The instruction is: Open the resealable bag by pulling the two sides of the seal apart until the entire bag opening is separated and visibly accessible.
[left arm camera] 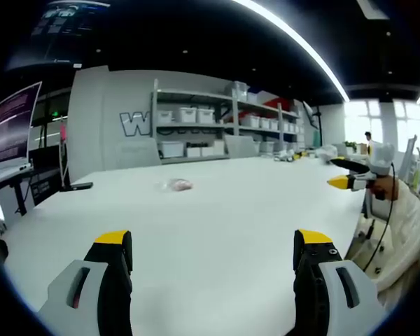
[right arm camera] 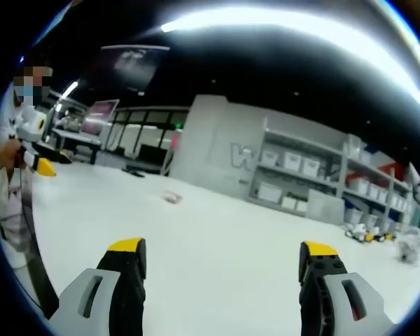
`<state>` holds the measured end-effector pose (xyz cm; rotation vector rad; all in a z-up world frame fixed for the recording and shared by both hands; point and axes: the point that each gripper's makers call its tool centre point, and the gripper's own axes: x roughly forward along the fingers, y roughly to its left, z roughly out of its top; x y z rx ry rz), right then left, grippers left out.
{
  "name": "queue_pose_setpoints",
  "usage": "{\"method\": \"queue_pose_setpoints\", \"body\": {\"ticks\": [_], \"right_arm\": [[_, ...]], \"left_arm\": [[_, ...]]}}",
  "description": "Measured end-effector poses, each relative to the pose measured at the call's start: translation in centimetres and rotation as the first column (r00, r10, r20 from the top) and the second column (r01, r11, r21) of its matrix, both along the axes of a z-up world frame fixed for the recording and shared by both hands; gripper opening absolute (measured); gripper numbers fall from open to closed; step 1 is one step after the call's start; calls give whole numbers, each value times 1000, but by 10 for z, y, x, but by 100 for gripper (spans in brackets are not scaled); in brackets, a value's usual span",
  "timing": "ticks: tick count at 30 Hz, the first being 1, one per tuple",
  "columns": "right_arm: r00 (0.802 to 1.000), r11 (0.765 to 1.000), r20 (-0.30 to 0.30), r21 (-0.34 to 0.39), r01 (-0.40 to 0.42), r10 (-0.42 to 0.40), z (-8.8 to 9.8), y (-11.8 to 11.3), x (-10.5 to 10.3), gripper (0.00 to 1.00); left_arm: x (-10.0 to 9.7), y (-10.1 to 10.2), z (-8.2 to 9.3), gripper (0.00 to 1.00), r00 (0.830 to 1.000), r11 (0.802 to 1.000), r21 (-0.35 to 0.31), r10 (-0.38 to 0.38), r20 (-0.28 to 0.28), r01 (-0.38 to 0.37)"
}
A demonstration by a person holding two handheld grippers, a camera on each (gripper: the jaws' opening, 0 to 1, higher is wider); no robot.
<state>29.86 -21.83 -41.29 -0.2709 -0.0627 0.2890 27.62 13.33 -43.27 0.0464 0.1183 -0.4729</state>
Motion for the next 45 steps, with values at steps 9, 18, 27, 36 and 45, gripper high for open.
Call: {"method": "queue_pose_setpoints", "body": {"ticks": [9,18,27,36,45], "right_arm": [[1000,1000,5,-1,0,0,0,-2,0,91],[1000,1000,0,-9,-2,2,-3,-2,1,91],[1000,1000,10,-19,-1,1,-2,-2,5,91],[1000,999,15,-35,-18,18,-3,5,13,90],[1000,998,19,-56,-20,21,-2,6,17,90]], "left_arm": [[2,-3,-2,95,1000,1000,0,-5,-3,5],[2,-3,-4,95,1000,1000,4,-2,-8,2],[2,-4,-4,95,1000,1000,6,-6,-9,6],[1,-2,-6,95,1000,1000,12,1,-14,-1],[-1,0,-6,95,1000,1000,14,5,-16,-5]]}}
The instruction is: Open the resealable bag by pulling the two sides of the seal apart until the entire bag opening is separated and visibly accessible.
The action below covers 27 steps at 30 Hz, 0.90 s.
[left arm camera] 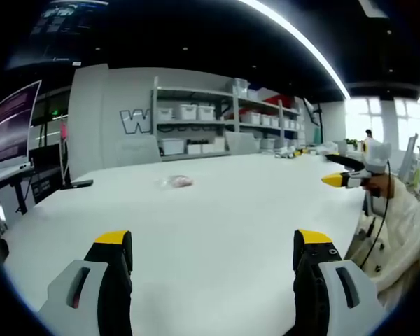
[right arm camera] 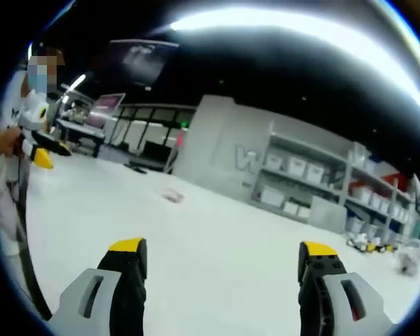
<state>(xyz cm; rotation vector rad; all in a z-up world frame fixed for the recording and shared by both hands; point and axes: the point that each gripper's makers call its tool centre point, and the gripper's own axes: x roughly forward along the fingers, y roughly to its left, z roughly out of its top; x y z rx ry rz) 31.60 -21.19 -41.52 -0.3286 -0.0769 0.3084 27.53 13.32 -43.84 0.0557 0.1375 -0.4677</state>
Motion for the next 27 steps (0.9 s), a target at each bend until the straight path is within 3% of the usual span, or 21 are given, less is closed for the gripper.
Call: {"method": "queue_pose_setpoints", "body": {"ticks": [11,23,27], "right_arm": [[1000,997,12,-70,-10,11,1,7,7,89],[1000,996,5,-82,-21,21,-1,10,17,90],[1000,993,5,-116,-24,25,-3,12,20,89]], "left_arm": [[-3,3,0,95,1000,1000,2,6,-1,-6],[-2,4,-1,95,1000,1000,-5,10,-9,-10],[-2,1,0,95,1000,1000,-1,4,-8,-4]]}}
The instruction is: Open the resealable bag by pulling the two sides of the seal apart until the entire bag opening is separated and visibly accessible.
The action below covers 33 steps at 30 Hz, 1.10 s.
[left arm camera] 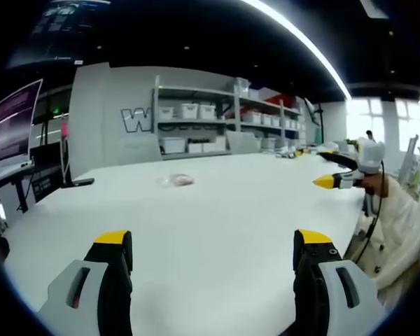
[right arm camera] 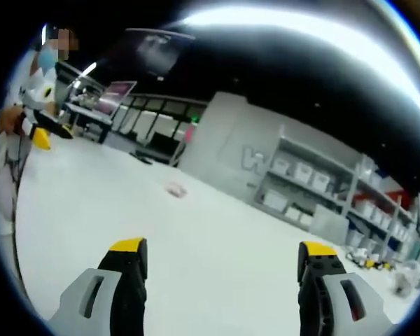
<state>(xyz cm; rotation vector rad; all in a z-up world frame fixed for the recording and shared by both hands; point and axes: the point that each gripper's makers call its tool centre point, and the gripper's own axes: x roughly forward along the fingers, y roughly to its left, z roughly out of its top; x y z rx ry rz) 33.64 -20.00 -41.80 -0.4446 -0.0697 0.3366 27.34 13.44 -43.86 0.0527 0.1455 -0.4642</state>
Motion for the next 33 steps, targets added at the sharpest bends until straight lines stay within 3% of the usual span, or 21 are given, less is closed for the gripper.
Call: {"method": "queue_pose_setpoints", "body": {"ticks": [22,33], "right_arm": [[997,987,35,-145,-63,68,7,26,11,90],[992,979,44,-173,-111,120,14,43,22,91]], "left_arm": [[-3,-2,1,95,1000,1000,0,-5,3,5],[-4,3,-1,95,1000,1000,3,7,-4,-7]]}}
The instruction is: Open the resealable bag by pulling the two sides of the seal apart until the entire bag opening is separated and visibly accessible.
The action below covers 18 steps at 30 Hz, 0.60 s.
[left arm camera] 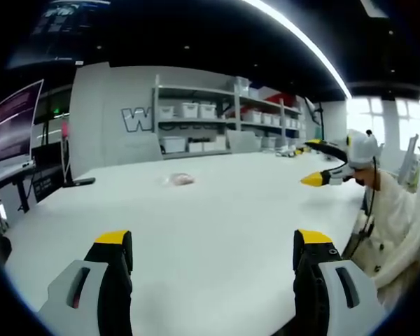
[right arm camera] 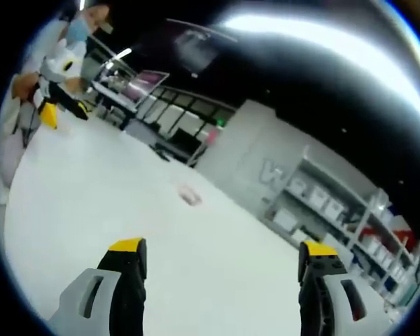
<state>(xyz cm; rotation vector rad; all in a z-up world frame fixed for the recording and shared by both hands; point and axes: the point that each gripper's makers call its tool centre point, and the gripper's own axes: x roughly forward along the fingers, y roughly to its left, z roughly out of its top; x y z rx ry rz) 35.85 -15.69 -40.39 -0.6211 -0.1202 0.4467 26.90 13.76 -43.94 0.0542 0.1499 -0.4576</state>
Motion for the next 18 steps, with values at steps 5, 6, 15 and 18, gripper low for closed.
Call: {"method": "queue_pose_setpoints", "body": {"ticks": [5,6,15,18], "right_arm": [[1000,1000,-7,-2,-22,22,0,8,4,91],[1000,1000,-7,-4,-25,25,0,9,4,91],[999,998,0,-40,-40,40,4,13,12,91],[999,997,-1,-51,-53,53,4,16,13,91]], "left_arm": [[-1,0,0,95,1000,1000,1,-2,-1,2],[0,0,-1,95,1000,1000,2,-3,-2,3],[-1,0,1,94,1000,1000,4,-3,0,3],[-2,-1,0,94,1000,1000,3,-3,-3,3]]}}
